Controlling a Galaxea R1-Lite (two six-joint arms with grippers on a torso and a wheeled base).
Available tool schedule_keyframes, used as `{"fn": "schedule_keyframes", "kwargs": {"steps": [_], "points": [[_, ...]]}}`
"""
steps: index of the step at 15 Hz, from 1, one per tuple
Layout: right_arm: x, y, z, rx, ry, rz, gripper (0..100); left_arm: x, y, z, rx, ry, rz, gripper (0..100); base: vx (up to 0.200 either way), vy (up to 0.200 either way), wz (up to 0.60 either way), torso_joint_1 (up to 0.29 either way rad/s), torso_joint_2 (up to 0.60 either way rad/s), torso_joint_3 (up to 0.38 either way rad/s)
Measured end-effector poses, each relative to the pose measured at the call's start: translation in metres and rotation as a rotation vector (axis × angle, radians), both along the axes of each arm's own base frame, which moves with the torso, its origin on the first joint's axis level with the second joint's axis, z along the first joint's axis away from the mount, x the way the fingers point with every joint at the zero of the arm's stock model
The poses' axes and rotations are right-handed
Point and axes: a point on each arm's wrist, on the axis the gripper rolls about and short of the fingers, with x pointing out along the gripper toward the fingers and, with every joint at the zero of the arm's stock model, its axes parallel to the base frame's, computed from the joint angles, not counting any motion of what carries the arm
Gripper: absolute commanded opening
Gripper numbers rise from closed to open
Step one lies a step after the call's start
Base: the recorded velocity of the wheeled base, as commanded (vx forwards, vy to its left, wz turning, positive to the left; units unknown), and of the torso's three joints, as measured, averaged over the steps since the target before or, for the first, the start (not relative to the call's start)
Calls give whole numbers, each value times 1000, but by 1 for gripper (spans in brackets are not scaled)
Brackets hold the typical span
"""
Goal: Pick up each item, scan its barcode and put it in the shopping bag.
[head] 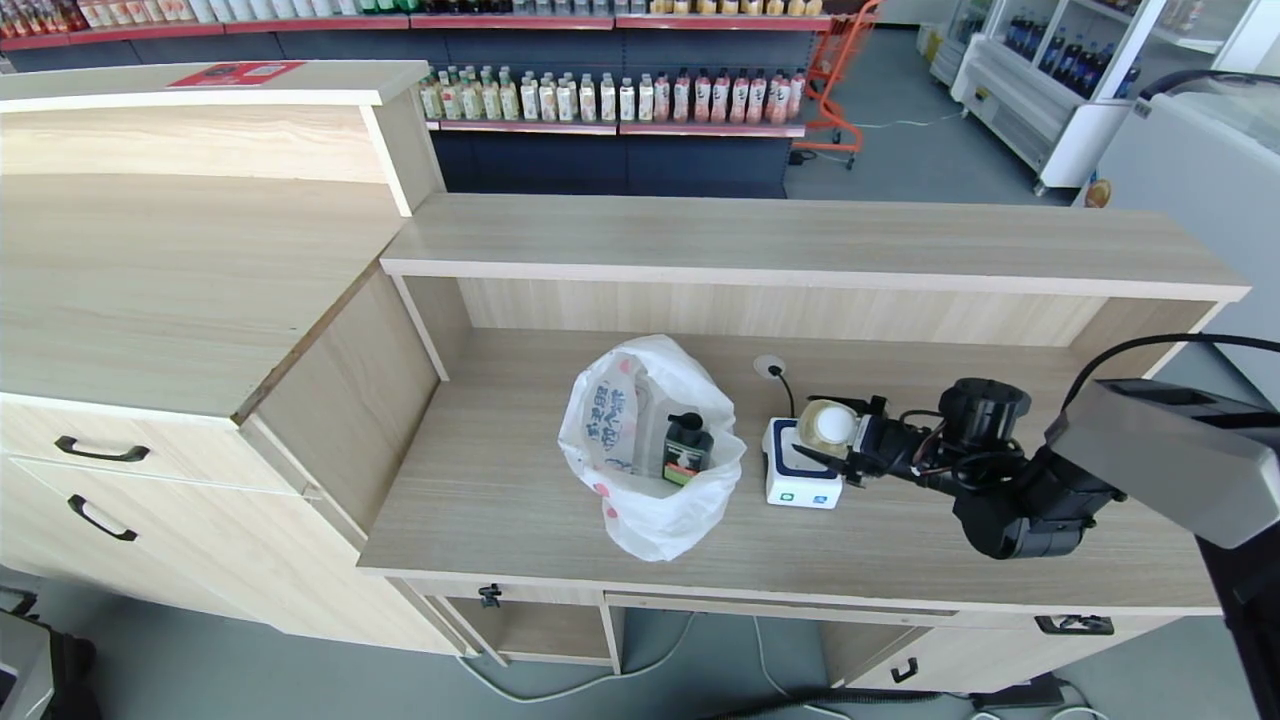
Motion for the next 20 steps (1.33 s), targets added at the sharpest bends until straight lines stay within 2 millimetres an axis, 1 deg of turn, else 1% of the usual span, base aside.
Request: {"fn": "schedule_keyframes", "kwargs": {"steps": [3, 9, 16, 18, 20], "points": [[3, 1, -3, -8, -11, 3, 0, 0, 0, 0, 0, 0, 0, 100, 0, 0, 0, 0, 0, 0], [5, 5, 2, 0, -17, 10, 0, 0, 0, 0, 0, 0, 0, 100, 0, 0, 0, 0, 0, 0], [-6, 4, 37, 81, 15, 18, 0, 0, 0, 0, 0, 0, 0, 100, 0, 0, 0, 0, 0, 0], [-15, 2, 53, 160, 88, 16, 0, 0, 0, 0, 0, 0, 0, 100, 0, 0, 0, 0, 0, 0], [-28, -1, 71, 303, 179, 11, 0, 0, 0, 0, 0, 0, 0, 100, 0, 0, 0, 0, 0, 0]]}}
